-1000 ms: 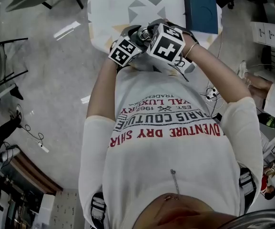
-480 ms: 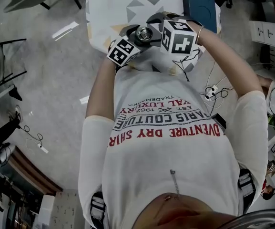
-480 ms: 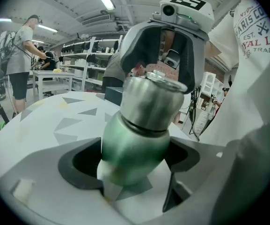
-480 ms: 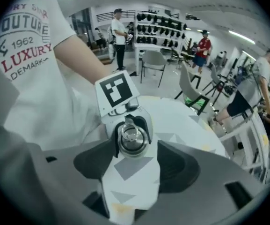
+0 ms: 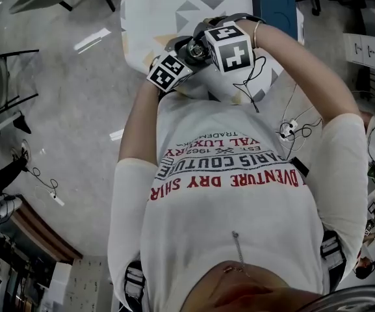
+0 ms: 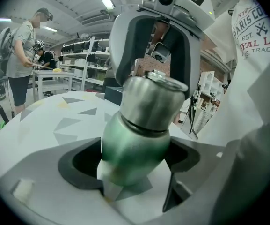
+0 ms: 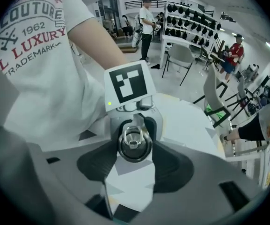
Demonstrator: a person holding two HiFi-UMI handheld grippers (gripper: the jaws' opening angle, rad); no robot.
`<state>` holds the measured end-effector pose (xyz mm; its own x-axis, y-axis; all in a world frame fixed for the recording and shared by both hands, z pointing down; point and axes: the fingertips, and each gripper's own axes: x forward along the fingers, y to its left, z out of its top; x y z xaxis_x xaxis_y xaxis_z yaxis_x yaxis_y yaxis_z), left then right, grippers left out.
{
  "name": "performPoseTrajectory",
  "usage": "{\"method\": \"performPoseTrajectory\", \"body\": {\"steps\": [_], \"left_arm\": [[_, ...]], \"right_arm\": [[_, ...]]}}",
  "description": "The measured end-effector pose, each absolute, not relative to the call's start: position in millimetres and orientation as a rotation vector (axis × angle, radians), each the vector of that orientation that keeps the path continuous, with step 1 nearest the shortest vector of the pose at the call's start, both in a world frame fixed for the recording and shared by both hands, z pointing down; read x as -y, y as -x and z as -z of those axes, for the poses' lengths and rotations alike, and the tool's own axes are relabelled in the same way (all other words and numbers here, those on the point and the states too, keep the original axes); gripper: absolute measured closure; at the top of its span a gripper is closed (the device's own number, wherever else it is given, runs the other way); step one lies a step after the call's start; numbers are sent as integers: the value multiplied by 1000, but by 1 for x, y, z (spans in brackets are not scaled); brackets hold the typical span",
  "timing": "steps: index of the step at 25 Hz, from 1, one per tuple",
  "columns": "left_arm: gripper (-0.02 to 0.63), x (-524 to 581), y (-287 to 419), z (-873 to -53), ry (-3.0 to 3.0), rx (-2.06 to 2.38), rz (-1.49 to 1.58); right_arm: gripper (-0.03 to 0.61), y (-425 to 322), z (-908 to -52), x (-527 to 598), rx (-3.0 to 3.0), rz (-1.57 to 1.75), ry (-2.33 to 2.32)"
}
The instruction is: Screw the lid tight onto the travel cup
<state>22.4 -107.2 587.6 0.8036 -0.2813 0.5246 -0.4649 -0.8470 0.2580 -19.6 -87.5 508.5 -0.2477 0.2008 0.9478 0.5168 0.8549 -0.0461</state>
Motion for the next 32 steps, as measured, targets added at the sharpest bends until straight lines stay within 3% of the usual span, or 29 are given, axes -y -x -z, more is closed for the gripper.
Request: {"method": "performPoseTrajectory", "body": {"steps": [9,23,28,32], "left_arm": [[204,108,-23,-589,-2612,573,-659],[201,108,-21,-590,-2599,602,-629],[199,107,-21,-590,-2597,594,-628],[198,106,-23,-591,-2595,589,-630]], "right_arm": [[342,22,-505,88,1882,199,426],[342,22,-504,99,2052,-189,-216],[340,20,-507,96,2042,-150,-171],[298,15,-503,94,1998,-9,-5]]}}
